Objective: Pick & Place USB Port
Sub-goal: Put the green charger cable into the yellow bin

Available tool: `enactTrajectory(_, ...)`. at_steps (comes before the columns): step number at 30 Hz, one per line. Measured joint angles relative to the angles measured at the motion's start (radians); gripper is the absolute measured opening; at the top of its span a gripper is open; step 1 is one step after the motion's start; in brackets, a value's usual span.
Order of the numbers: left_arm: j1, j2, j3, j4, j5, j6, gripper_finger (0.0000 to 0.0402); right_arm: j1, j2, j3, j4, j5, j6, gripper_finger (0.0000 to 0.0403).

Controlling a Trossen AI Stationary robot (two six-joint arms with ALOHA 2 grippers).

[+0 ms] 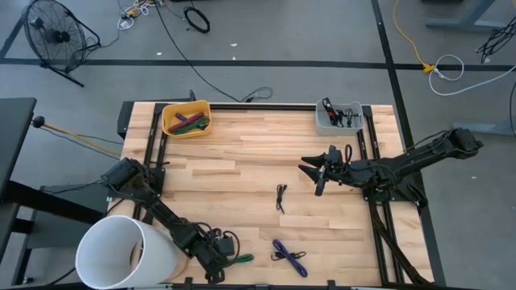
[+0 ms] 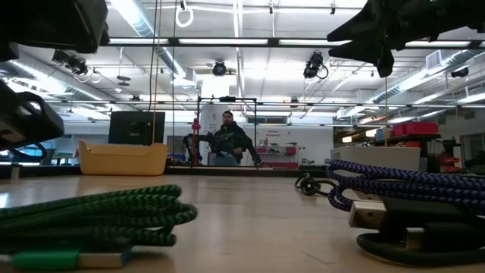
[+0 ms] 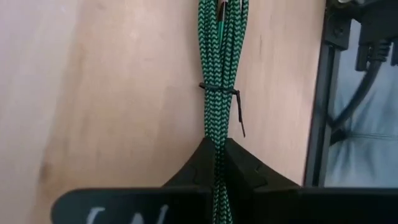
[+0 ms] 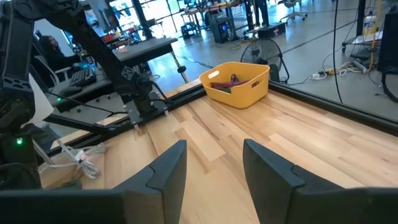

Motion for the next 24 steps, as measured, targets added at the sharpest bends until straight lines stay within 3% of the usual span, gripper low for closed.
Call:
enactTrajectory(7,0.034,-0.06,-0.003,-0.128,-0.104,0.06,0.0015,0.0,0.0,0.0,-0.037,0.0,0.026,0.016)
enactTrajectory(15,0.066,-0.239,-0.005,-0.551,-0.307,0.066,0.0014,0.0,0.0,0.0,-0.041,0.0,0.026,0.016)
enactTrajectory(24,0.227,-0.379,-0.007,-0.912,-0.427,0.143,0.0014,0.0,0.0,0.0,-0.04,0.0,0.037,0.016)
